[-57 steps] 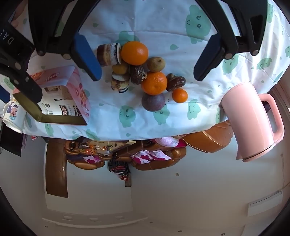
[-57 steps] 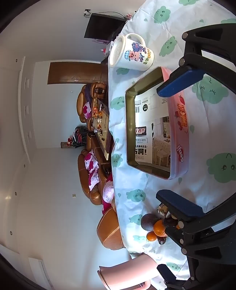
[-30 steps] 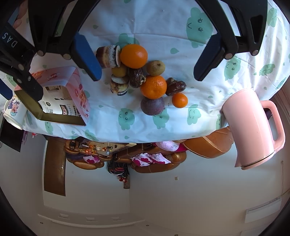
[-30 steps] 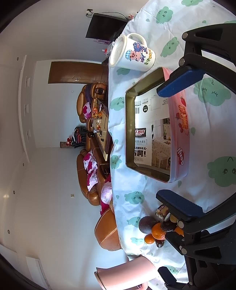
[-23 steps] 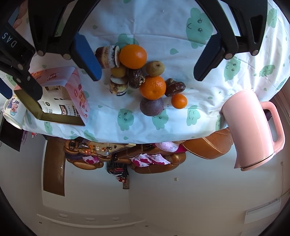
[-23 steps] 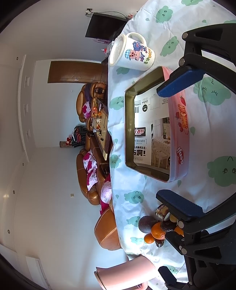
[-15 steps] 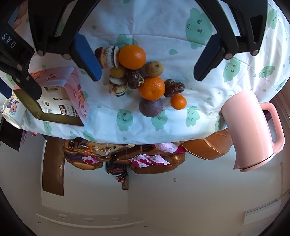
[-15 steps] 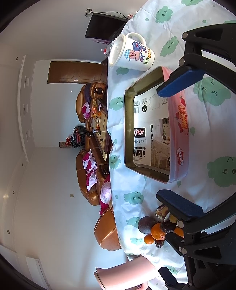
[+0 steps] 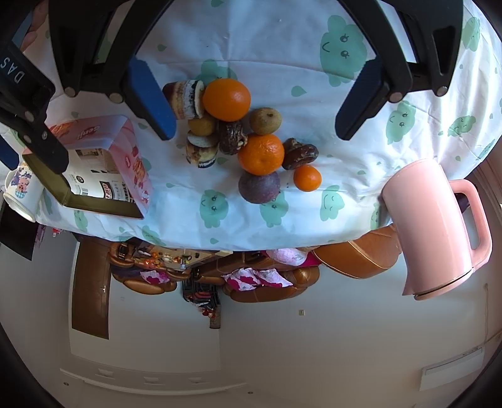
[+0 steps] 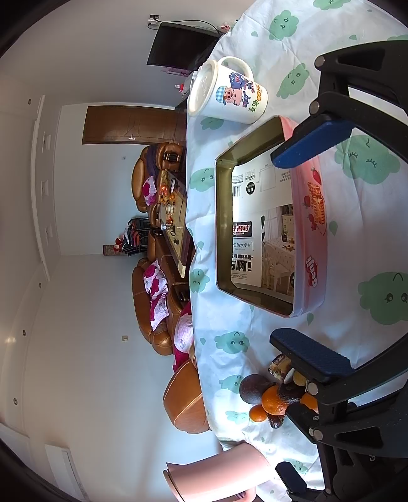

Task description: Organize fruits

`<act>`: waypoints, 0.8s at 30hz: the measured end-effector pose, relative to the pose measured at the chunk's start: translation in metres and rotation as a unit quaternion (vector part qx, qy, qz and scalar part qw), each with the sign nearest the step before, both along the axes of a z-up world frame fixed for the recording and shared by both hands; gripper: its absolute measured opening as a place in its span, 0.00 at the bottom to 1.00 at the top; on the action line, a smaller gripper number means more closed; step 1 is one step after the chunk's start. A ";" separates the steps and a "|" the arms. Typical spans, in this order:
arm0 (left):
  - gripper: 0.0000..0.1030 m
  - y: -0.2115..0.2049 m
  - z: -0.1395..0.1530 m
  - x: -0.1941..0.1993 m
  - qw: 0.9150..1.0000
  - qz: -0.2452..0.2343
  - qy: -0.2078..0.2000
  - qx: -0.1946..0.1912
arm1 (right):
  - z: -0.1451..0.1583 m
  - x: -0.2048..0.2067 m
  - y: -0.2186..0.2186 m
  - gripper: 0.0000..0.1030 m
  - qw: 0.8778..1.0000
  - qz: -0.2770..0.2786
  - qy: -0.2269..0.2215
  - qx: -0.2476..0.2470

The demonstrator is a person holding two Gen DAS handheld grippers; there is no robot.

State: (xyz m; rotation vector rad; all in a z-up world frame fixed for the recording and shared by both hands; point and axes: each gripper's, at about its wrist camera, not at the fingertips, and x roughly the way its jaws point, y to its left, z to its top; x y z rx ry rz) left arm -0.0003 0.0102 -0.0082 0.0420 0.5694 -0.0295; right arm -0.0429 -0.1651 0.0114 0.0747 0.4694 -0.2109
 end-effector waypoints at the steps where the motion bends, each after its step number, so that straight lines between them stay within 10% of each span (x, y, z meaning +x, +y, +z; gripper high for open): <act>1: 1.00 0.000 0.000 0.000 1.000 0.000 0.000 0.000 | 0.000 0.000 0.000 0.99 1.000 0.001 0.000 0.000; 24: 1.00 0.065 0.026 0.014 0.998 0.059 -0.012 0.026 | -0.005 0.004 0.018 0.99 0.996 0.079 0.023 0.017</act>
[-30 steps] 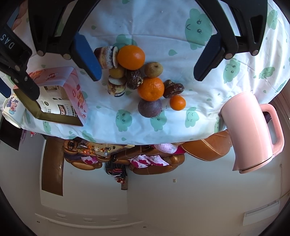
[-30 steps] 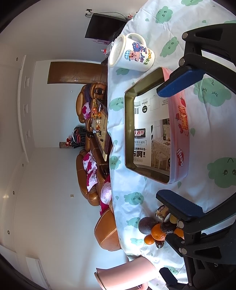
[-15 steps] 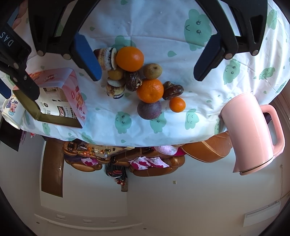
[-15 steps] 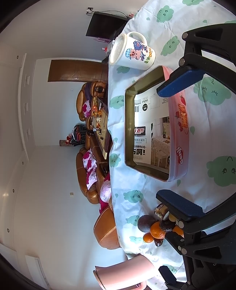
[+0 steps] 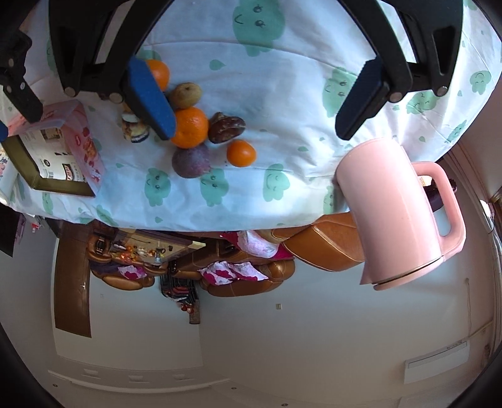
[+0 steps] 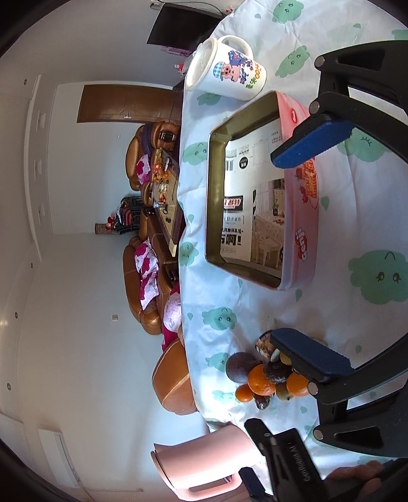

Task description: Organize fruits

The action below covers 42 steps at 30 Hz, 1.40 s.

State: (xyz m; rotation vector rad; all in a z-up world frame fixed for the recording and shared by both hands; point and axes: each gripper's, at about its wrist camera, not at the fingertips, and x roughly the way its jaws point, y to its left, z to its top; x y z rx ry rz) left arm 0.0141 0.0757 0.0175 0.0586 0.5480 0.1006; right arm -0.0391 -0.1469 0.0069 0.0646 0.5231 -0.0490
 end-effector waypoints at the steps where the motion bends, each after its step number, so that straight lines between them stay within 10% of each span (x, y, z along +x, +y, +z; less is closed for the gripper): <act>1: 1.00 0.008 0.000 0.003 1.000 0.012 -0.001 0.000 | -0.001 0.001 0.004 0.99 1.000 0.016 0.003 0.002; 5: 1.00 0.034 0.001 0.009 1.000 0.025 0.011 -0.014 | -0.007 0.007 0.026 0.96 0.996 0.088 0.031 0.009; 10: 0.99 0.045 -0.001 0.012 0.999 0.015 0.027 -0.031 | -0.023 0.025 0.059 0.66 0.985 0.142 0.098 -0.002; 17: 0.88 0.027 -0.009 0.015 0.997 -0.041 0.056 -0.028 | -0.048 0.055 0.073 0.64 0.972 0.148 0.181 0.026; 22: 0.85 0.002 -0.008 0.007 0.994 -0.099 0.049 -0.001 | -0.048 0.055 0.068 0.34 0.969 0.164 0.179 0.046; 32: 0.55 -0.027 -0.020 0.004 0.964 -0.235 0.098 -0.081 | -0.022 0.034 0.031 0.34 0.971 0.184 0.118 0.098; 42: 0.37 -0.075 -0.037 0.005 0.963 -0.248 0.106 -0.007 | -0.002 0.016 0.024 0.34 0.979 0.188 0.058 0.049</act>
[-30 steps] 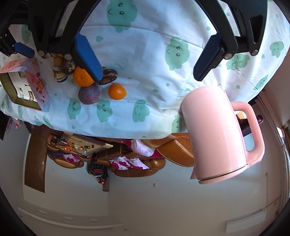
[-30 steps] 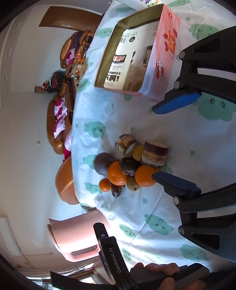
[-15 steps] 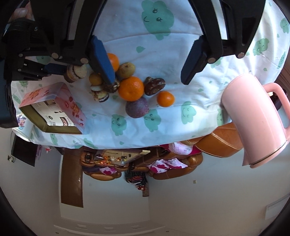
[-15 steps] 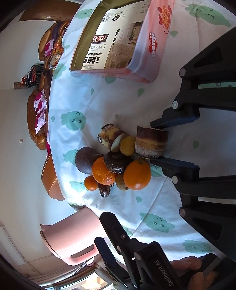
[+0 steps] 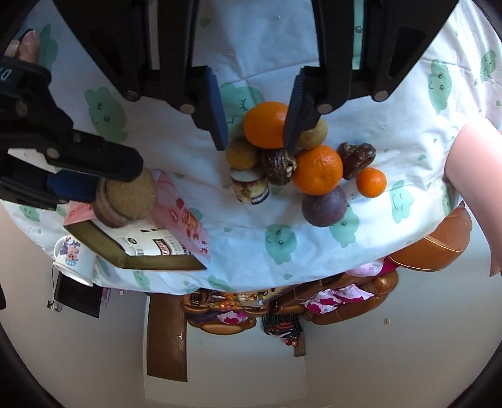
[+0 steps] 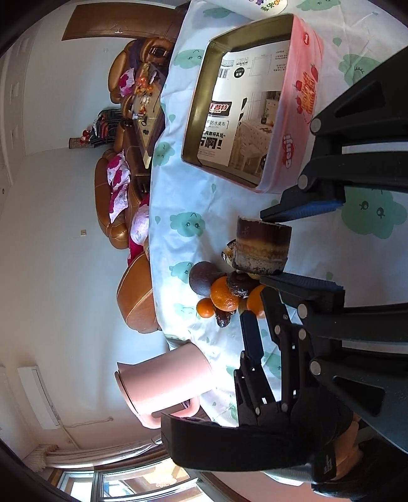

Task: Organize fruits
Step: 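Grasp the brown cake roll with the right tool while the left tool grasps the large orange, then carry the cake roll into the pink tin with the right tool while the left tool drops the orange in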

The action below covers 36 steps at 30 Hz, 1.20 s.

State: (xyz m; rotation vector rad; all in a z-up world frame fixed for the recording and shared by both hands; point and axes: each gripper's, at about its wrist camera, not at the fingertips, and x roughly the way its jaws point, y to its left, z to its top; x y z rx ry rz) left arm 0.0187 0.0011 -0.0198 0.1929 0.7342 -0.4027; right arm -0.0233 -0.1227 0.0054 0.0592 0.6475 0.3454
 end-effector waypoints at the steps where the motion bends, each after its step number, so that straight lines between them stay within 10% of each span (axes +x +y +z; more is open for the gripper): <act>1: 0.37 0.000 0.000 0.001 1.000 0.001 0.000 -0.001 | 0.001 0.000 0.001 0.34 1.000 0.001 -0.002 -0.001; 6: 0.38 0.007 -0.004 0.006 0.999 0.020 -0.003 0.031 | -0.003 0.000 -0.002 0.34 1.000 -0.001 0.007 0.004; 14: 0.39 0.045 -0.006 0.009 0.997 0.025 0.056 -0.047 | -0.004 0.003 -0.009 0.34 1.000 -0.015 0.018 0.012; 23: 0.53 0.031 -0.018 0.018 0.995 0.039 0.084 -0.039 | -0.003 0.001 -0.011 0.34 1.000 -0.013 0.021 0.020; 25: 0.40 0.024 -0.021 0.017 0.996 0.033 0.083 -0.027 | -0.005 0.002 -0.011 0.34 0.999 -0.012 0.025 0.022; 36: 0.39 0.032 -0.004 0.005 0.996 0.050 0.030 -0.068 | 0.003 -0.001 -0.017 0.34 0.999 -0.025 -0.002 0.022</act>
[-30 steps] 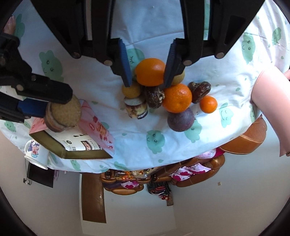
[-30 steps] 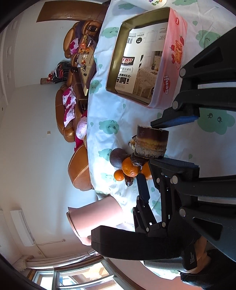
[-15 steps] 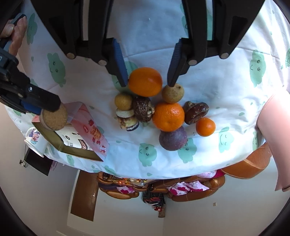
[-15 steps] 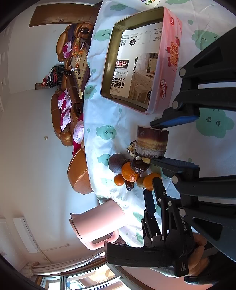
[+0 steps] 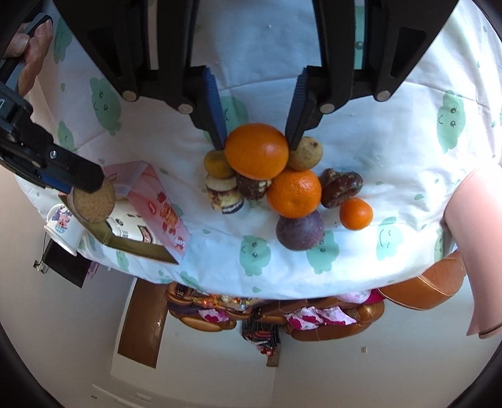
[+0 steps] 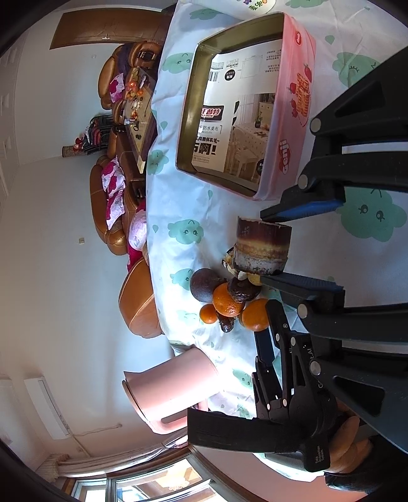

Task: Organize fruits
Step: 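Carry the cake roll into the pink tin with the right tool while the left tool drops the orange in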

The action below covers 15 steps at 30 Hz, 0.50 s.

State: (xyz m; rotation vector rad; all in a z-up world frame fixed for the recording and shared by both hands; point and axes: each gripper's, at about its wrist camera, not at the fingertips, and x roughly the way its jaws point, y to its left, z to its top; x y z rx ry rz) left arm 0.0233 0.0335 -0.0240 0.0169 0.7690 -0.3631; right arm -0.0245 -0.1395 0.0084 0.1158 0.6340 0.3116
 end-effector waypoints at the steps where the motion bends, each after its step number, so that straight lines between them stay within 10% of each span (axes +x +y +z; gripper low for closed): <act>1: 0.39 -0.002 0.005 -0.003 1.000 0.001 -0.014 -0.001 | 0.004 -0.002 -0.003 0.34 1.000 -0.004 -0.010 -0.002; 7: 0.39 -0.033 0.031 -0.015 0.997 -0.020 -0.068 -0.017 | 0.026 -0.006 -0.044 0.34 0.994 -0.073 -0.066 -0.046; 15: 0.39 -0.115 0.043 0.001 0.994 -0.076 -0.083 -0.009 | 0.009 0.014 -0.112 0.34 0.989 -0.129 -0.029 -0.070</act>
